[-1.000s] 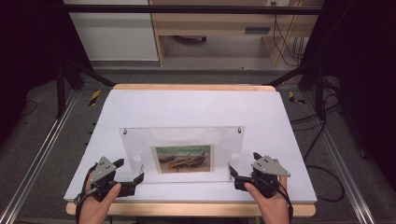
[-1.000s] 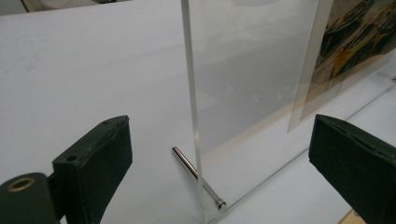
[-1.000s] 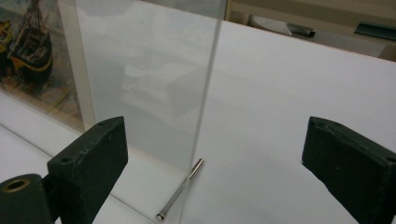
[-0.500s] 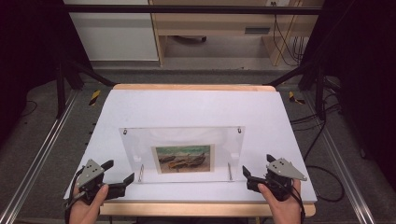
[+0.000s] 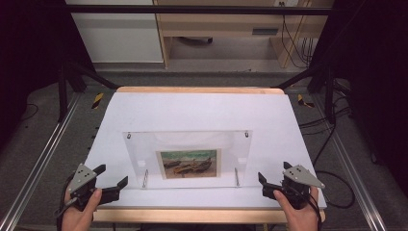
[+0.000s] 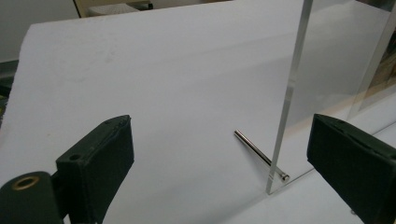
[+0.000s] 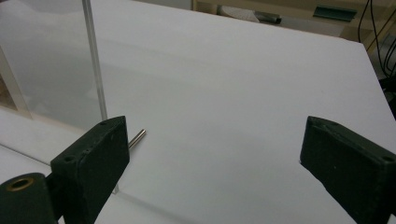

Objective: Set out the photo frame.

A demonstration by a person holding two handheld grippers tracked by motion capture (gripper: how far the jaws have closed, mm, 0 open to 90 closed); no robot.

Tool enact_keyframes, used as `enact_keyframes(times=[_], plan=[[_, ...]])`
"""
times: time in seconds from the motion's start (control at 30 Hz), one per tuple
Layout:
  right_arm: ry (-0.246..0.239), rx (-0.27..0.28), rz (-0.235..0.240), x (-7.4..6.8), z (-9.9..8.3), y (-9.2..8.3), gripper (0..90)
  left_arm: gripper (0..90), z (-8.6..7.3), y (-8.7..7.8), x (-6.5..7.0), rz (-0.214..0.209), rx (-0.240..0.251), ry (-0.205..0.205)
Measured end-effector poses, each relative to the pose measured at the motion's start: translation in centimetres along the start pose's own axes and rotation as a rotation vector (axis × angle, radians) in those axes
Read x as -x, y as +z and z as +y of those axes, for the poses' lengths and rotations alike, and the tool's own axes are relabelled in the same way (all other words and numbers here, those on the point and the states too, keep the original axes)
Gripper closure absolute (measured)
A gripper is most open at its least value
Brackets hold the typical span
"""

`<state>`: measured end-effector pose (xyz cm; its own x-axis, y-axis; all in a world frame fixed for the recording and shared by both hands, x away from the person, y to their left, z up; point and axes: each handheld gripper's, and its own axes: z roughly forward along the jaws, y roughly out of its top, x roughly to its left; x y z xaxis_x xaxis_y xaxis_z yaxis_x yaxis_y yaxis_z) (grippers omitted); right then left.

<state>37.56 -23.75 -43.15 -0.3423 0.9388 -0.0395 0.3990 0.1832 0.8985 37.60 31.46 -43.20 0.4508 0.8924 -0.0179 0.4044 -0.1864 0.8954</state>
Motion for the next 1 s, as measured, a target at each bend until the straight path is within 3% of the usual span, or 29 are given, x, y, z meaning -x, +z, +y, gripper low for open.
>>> enact_keyframes(times=[0.37,0.6,1.0], plan=[[0.001,-0.055,-0.025,0.8,-0.6,0.4,8.4,6.7,-0.4,0.5,-1.9,0.078,-0.041,0.015],[0.000,-0.080,-0.044,1.4,-0.9,1.0,8.9,6.9,-0.5,1.7,-2.9,0.125,-0.084,0.042],[-0.012,-0.160,-0.091,2.7,-1.5,3.5,10.5,7.4,-0.6,4.1,-3.9,0.167,-0.148,0.075]])
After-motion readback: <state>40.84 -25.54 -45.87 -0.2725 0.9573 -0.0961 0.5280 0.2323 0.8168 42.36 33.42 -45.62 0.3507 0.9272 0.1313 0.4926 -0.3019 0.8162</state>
